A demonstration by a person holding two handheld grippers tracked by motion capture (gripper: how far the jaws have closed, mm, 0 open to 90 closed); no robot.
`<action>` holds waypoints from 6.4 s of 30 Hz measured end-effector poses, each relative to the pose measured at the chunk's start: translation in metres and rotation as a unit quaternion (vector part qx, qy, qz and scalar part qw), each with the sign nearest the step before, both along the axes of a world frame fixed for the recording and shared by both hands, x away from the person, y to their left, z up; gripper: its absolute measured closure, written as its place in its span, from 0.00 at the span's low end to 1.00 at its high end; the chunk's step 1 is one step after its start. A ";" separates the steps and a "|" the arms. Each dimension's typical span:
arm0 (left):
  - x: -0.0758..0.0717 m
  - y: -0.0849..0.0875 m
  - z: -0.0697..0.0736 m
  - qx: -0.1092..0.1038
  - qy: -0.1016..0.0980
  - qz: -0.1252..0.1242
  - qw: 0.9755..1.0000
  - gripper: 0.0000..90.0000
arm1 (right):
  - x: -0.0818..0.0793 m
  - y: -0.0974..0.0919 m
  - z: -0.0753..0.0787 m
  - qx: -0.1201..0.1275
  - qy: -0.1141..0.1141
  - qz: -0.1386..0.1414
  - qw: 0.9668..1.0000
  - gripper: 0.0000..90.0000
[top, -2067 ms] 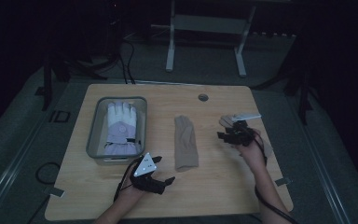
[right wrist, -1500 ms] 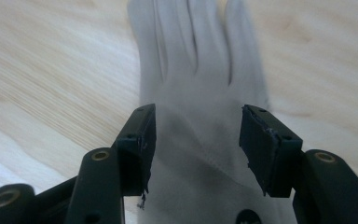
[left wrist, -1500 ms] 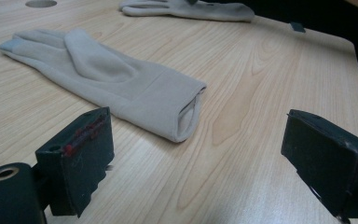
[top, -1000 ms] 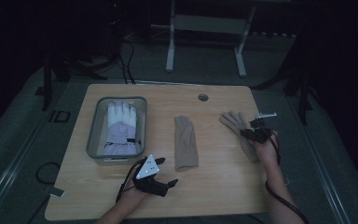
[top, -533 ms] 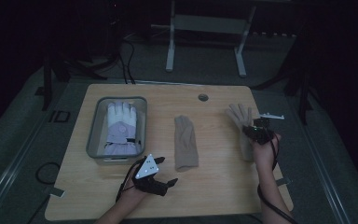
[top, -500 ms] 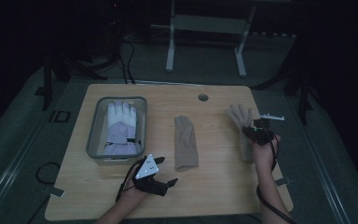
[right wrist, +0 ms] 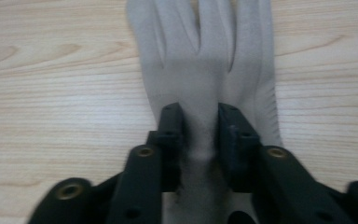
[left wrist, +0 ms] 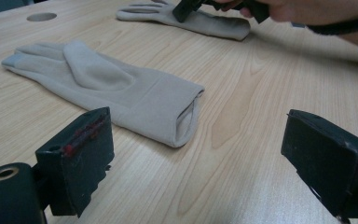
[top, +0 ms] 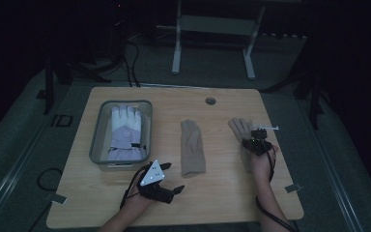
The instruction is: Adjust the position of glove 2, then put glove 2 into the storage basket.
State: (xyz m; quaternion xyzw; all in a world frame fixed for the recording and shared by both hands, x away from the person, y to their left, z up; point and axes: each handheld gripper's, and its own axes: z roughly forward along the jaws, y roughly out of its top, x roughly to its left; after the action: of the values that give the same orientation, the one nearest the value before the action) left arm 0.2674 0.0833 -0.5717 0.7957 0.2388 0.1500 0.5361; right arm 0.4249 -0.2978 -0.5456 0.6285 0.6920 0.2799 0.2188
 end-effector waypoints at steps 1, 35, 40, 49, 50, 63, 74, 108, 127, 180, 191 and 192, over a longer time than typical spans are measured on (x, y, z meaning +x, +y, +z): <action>0.000 0.000 0.000 -0.002 0.000 -0.003 1.000 0.10 | 0.000 -0.001 0.001 0.002 0.002 0.004 1.000 0.72; -0.001 0.000 -0.005 -0.010 0.005 -0.014 1.000 0.10 | -0.001 -0.030 -0.003 -0.064 -0.026 0.188 0.980 0.86; -0.002 0.000 -0.005 -0.009 0.004 -0.013 1.000 0.10 | -0.005 -0.020 -0.003 -0.065 -0.031 0.140 0.988 0.91; -0.001 0.001 -0.004 -0.011 0.005 -0.009 1.000 0.10 | -0.009 -0.013 0.020 -0.006 -0.049 0.104 0.993 0.92; -0.001 0.001 -0.004 -0.010 0.004 -0.008 1.000 0.10 | -0.010 -0.012 0.024 0.000 -0.053 0.101 0.993 0.92; -0.001 0.003 -0.001 -0.009 -0.002 -0.003 1.000 0.10 | -0.020 0.031 0.075 0.031 -0.103 0.088 0.990 0.91; -0.001 0.007 0.000 -0.014 -0.006 0.002 1.000 0.10 | -0.026 0.083 0.090 0.072 -0.120 0.104 0.985 0.91; 0.002 0.012 0.000 -0.014 -0.008 0.010 1.000 0.10 | -0.031 0.180 -0.007 0.058 -0.035 0.111 0.992 0.76; 0.003 0.009 -0.002 -0.016 -0.003 0.010 1.000 0.10 | -0.031 0.140 -0.007 0.034 -0.035 0.109 0.993 0.70; 0.038 -0.067 0.033 0.074 0.026 -0.062 0.995 0.17 | -0.011 0.035 0.063 0.104 -0.055 0.240 0.964 0.27; 0.059 -0.116 0.035 0.120 0.019 -0.103 0.987 0.18 | 0.034 0.052 0.045 0.100 -0.015 0.220 0.970 0.34; 0.061 -0.119 0.036 0.127 0.018 -0.104 0.986 0.18 | 0.040 0.055 0.041 0.107 -0.007 0.219 0.970 0.33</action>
State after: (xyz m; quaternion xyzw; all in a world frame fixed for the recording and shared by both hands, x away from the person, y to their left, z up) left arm 0.3282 -0.0360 -0.5361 0.8801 0.1437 0.1084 0.4394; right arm 0.4646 -0.2432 -0.5049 0.4793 0.7772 0.3979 0.0887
